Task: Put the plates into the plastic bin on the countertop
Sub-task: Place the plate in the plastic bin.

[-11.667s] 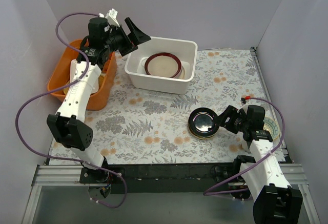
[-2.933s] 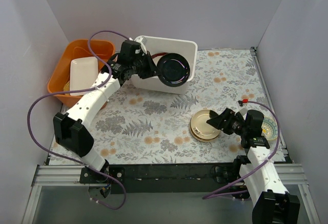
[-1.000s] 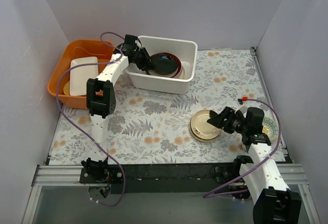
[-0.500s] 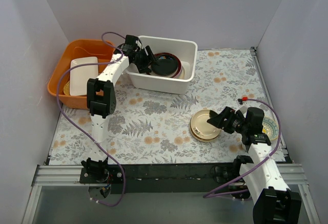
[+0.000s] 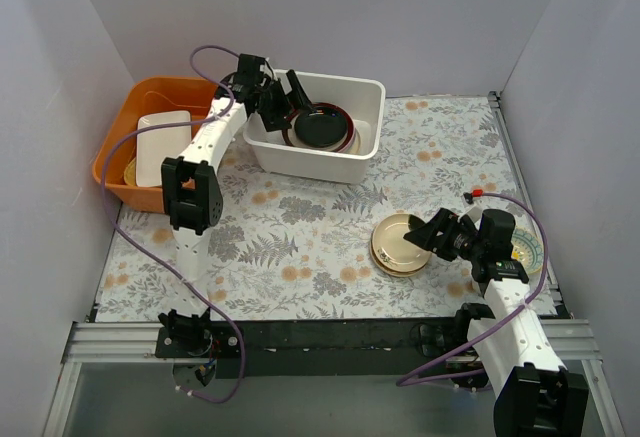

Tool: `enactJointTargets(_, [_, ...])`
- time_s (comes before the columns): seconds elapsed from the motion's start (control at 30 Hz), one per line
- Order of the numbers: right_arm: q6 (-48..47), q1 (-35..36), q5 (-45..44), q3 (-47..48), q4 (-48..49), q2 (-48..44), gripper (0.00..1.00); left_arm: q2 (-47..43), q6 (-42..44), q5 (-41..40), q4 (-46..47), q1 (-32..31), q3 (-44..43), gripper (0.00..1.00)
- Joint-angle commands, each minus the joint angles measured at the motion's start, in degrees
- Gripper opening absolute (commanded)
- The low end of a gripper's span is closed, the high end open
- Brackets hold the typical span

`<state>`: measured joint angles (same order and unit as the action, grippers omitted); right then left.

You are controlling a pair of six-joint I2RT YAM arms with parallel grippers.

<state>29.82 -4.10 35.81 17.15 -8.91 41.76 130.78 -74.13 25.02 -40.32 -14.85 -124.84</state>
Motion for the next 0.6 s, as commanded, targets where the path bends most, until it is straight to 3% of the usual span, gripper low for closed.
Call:
enactJointTargets(0.0, [-0.38,0.14,0.66,2.63,0.65,-0.45,0.76,-8.95,-0.58,2.75,0.15,0.79,-2.78,0.98])
enactJointTargets(0.27, [-1.43,0.14,1.1,4.03,-1.38,-0.89,0.79,-16.6,-0.23,4.87,0.15,-1.05,1.78,0.98])
enactJointTargets(0.57, [-3.63,0.14,-1.09,7.02,-5.32,-1.77,0.8,-28.55,2.41,0.39,0.59,-8.96,14.61,0.98])
